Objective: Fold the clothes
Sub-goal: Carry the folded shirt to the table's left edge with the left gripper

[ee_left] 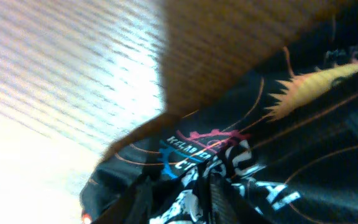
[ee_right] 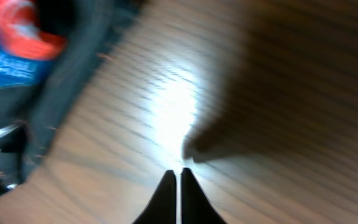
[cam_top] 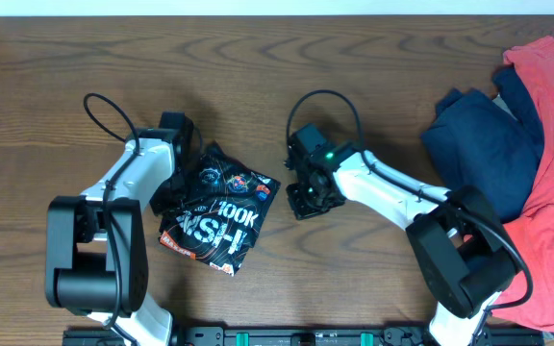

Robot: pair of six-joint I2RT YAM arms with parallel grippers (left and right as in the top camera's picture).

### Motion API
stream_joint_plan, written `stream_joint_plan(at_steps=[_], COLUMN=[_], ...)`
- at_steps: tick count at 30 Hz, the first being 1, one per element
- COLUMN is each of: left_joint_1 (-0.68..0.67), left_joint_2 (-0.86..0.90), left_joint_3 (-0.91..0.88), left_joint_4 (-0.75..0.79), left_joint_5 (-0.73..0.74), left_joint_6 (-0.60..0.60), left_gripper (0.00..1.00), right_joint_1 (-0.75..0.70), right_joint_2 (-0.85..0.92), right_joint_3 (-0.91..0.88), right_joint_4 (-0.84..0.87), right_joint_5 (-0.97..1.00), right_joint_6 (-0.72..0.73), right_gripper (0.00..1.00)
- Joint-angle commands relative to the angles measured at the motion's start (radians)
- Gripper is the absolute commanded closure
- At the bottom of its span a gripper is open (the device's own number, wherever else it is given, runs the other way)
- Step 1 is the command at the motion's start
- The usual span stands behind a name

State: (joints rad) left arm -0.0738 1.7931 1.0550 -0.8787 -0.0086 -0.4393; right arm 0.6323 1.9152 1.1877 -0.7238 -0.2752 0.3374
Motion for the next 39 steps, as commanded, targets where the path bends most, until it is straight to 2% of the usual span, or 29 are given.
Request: stream_joint_plan(at_steps=[1, 2, 5, 7, 14, 23, 25, 28, 31, 32, 36, 39], left_joint_1=[0.015, 0.015, 0.015, 0.015, 0.015, 0.014, 0.012, 0.011, 0.012, 0.012, 0.023, 0.073], left_joint_2=[-0.082, -0.100, -0.133, -0.125, 0.006, 0.157, 0.171, 0.175, 0.175, 0.175, 0.174, 0.174], left_joint_3=[0.100, 0.113, 0.119, 0.119, 0.119, 0.118, 0.111, 0.101, 0.099, 0.099, 0.115, 0.162], left_joint_4=[0.006, 0.031, 0.145, 0.198, 0.268, 0.179, 0.146, 0.128, 0.132, 0.136, 0.163, 0.190], left_joint_5=[-0.025, -0.012, 0.101, 0.146, 0.265, 0.474, 0.480, 0.481, 0.480, 0.480, 0.449, 0.391], left_joint_6=[0.093, 0.125, 0.299, 0.343, 0.444, 0.537, 0.543, 0.574, 0.578, 0.578, 0.563, 0.472], left_gripper=[0.42, 0.32, 0.24, 0.20, 0.20, 0.22, 0.26, 0.43, 0.88, 0.94, 0.94, 0.94], right_joint_1=[-0.045, -0.058, -0.091, -0.105, -0.115, -0.115, -0.115, -0.115, -0.115, -0.115, -0.116, -0.126], right_joint_2=[-0.015, -0.015, -0.015, -0.015, -0.015, -0.015, -0.015, -0.015, -0.015, -0.015, -0.015, -0.015], right_joint_3=[-0.007, -0.007, -0.007, -0.007, -0.007, -0.007, -0.007, -0.007, -0.007, -0.007, -0.007, -0.007], right_joint_4=[-0.022, -0.029, -0.045, -0.055, -0.093, -0.100, -0.100, -0.098, -0.100, -0.100, -0.106, -0.114], right_joint_5=[0.063, 0.063, 0.062, 0.061, 0.062, 0.063, 0.063, 0.063, 0.062, 0.062, 0.063, 0.063], right_joint_6=[0.013, 0.014, 0.014, 0.014, 0.013, 0.013, 0.013, 0.014, 0.014, 0.014, 0.014, 0.013], right_gripper=[0.93, 0.92, 0.92, 0.92, 0.92, 0.92, 0.92, 0.92, 0.92, 0.92, 0.92, 0.93])
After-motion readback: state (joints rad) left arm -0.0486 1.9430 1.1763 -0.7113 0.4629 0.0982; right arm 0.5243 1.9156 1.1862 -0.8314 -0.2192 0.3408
